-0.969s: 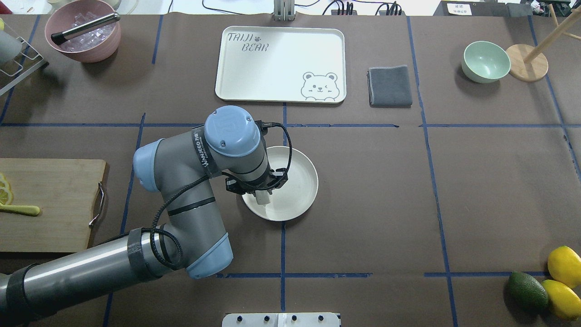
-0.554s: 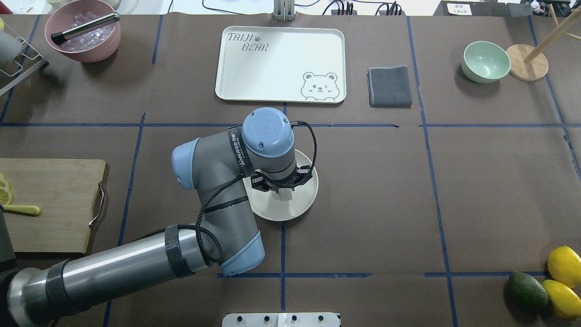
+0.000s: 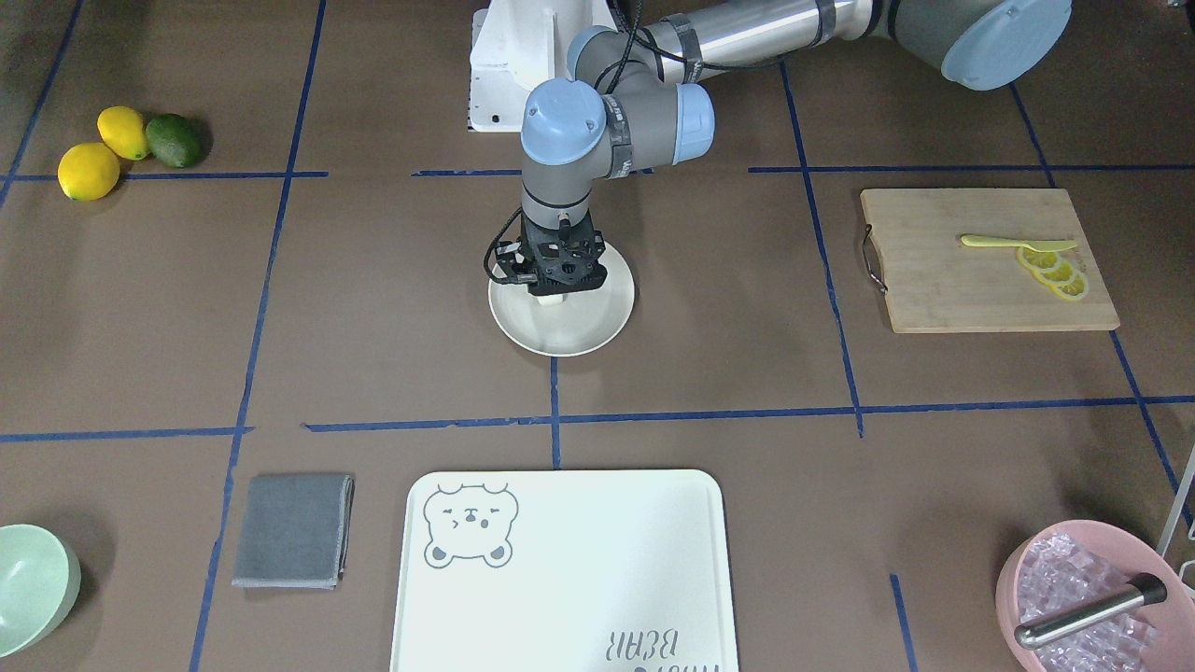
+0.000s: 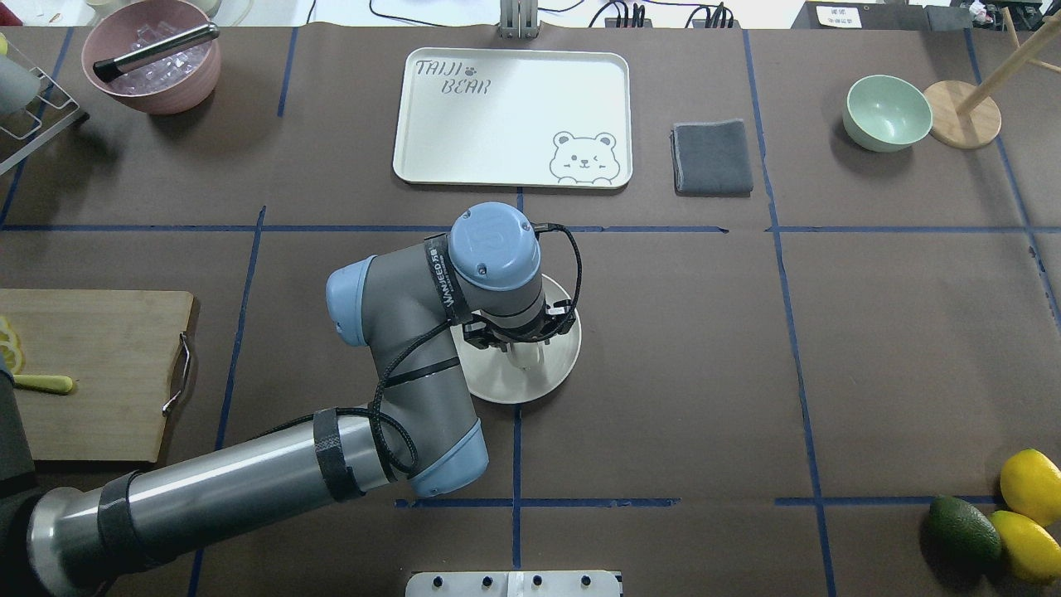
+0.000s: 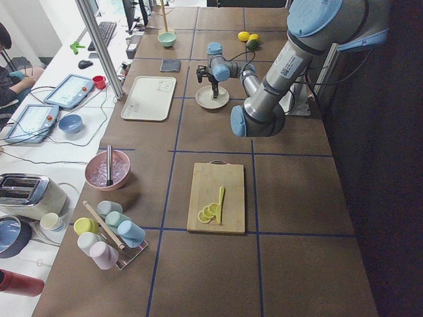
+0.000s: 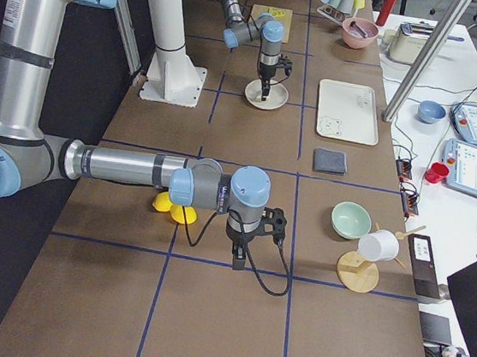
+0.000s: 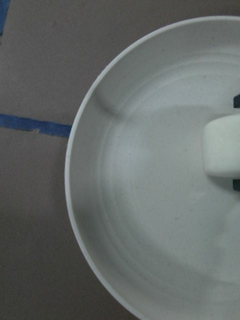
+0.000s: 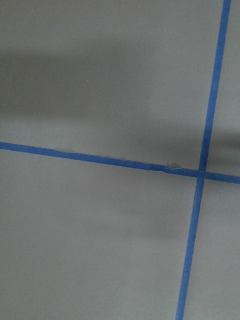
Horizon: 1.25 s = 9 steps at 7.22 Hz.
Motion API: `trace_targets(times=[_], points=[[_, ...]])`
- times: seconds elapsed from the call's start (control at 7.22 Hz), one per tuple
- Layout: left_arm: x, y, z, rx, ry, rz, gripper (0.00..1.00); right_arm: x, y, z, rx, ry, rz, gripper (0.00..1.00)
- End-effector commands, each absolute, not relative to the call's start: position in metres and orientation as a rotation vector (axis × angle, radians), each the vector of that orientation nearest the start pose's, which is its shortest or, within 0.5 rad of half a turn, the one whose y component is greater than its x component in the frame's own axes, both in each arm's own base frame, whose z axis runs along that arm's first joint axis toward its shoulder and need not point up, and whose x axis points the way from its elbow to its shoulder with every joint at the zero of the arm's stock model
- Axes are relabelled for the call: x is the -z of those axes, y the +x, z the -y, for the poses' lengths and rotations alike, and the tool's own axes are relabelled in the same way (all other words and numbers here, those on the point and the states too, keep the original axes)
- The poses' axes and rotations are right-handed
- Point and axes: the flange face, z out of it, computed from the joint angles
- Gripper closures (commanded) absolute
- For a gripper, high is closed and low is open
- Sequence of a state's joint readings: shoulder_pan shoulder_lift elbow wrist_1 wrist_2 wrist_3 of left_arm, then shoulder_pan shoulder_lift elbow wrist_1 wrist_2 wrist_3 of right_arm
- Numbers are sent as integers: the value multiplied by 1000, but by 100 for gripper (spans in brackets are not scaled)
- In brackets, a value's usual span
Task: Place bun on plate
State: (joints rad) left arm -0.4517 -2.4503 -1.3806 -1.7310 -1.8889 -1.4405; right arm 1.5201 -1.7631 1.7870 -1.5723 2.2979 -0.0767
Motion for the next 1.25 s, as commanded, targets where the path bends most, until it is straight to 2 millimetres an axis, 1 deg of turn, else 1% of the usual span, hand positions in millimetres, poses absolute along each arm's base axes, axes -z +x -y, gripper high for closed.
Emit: trace_targets(times=[0.0, 0.14, 0.28, 0.42, 0.55, 0.69, 0.83, 1.11], points=[[-163, 624, 432, 173, -36, -902, 0, -642, 46, 415, 129, 31, 727, 0], [-159, 596, 424, 131, -16, -878, 0, -643, 46, 415, 131, 29, 727, 0], [-173, 550, 411, 66, 16, -848, 0, -643, 46, 416, 128, 29, 727, 0], [-197, 492, 400, 2, 49, -826, 0, -643, 46, 416, 128, 29, 729, 0], [-220, 426, 392, -134, 100, -832, 0, -643, 45, 416, 129, 29, 729, 0], [-265, 357, 392, -231, 114, -810, 0, -643, 46, 416, 128, 29, 729, 0], [-306, 291, 401, -266, 107, -796, 0, -644, 46, 415, 129, 29, 729, 0], [-392, 172, 421, -372, 125, -749, 0, -643, 46, 415, 129, 30, 729, 0]])
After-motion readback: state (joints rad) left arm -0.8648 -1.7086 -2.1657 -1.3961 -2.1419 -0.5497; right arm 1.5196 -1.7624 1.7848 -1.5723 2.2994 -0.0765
